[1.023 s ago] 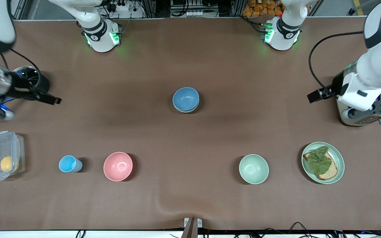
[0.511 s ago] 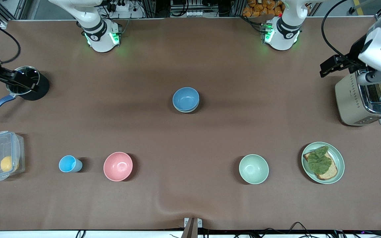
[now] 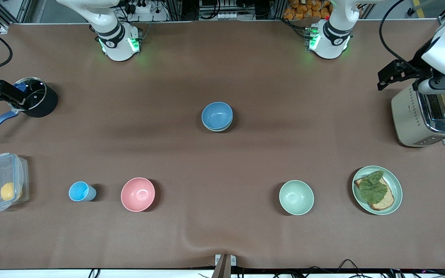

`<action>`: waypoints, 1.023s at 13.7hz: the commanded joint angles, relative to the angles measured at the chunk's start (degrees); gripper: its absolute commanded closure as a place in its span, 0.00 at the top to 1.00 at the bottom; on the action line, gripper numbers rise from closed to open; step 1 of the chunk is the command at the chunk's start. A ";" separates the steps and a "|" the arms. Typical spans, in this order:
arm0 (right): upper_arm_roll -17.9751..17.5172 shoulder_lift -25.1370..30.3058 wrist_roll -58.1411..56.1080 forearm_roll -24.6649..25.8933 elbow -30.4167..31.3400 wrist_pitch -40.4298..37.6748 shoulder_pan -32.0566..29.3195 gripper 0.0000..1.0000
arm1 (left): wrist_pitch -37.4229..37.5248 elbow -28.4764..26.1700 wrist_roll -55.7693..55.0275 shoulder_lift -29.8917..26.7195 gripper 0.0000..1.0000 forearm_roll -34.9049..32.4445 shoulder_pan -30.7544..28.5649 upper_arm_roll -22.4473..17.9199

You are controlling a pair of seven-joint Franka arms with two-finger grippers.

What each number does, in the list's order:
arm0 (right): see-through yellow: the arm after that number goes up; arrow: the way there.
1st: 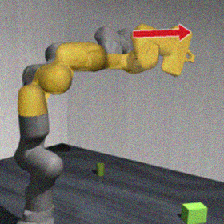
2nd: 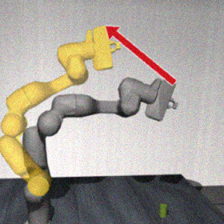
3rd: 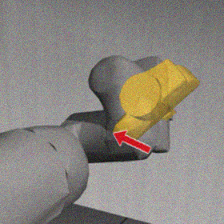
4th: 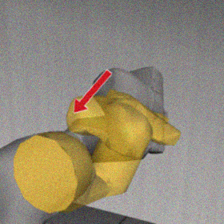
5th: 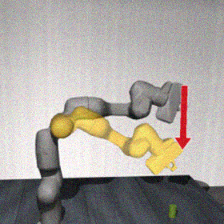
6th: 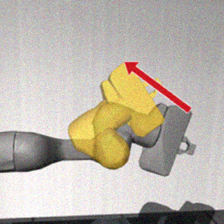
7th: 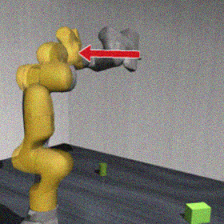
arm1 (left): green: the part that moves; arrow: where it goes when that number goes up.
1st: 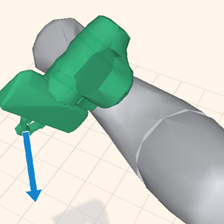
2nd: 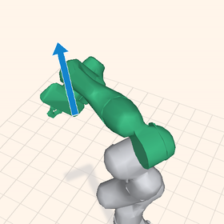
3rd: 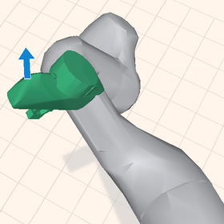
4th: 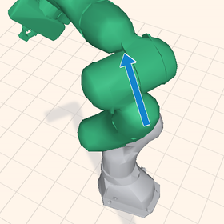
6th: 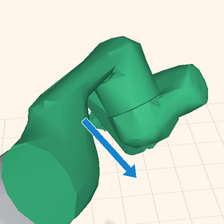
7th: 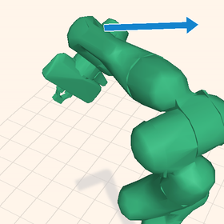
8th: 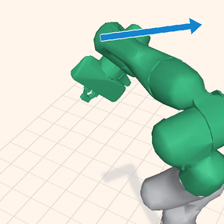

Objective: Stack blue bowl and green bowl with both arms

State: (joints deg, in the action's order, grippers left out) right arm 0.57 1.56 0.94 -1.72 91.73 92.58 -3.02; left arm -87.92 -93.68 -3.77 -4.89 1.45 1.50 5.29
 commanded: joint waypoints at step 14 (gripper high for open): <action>0.31 0.72 -5.42 2.51 -0.06 -2.50 0.38 1.00 | 2.84 5.62 1.04 2.87 1.00 -0.30 0.61 -1.59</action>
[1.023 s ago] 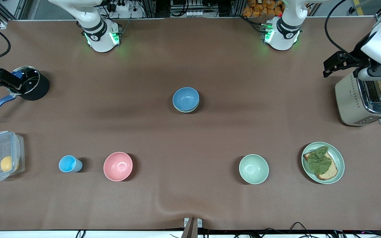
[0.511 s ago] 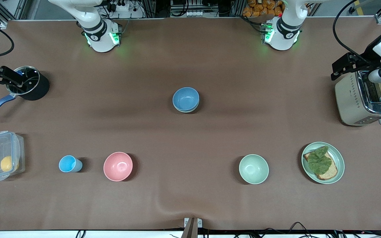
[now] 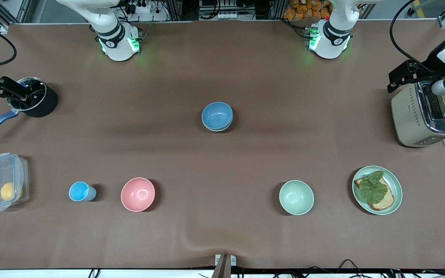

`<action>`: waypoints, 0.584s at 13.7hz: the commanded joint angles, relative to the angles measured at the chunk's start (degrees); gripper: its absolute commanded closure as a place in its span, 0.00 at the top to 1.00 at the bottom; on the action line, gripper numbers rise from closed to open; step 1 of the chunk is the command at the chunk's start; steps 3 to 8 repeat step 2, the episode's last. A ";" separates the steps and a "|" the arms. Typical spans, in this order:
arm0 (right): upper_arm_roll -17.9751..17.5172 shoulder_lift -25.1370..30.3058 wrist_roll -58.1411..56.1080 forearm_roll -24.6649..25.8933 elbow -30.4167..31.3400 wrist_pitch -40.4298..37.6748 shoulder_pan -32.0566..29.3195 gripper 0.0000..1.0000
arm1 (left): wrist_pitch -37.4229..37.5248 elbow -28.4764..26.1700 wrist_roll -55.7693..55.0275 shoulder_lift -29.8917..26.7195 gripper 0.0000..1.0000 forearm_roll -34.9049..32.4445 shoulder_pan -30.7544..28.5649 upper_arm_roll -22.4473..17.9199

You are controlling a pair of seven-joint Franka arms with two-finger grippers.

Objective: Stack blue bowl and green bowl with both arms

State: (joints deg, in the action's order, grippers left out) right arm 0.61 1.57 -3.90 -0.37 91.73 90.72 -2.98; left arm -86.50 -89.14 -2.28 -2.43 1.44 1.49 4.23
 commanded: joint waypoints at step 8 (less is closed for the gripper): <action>0.27 0.72 -0.59 1.16 -0.06 -0.63 0.26 1.00 | 2.56 0.99 -0.53 0.32 1.00 -0.30 0.62 -0.54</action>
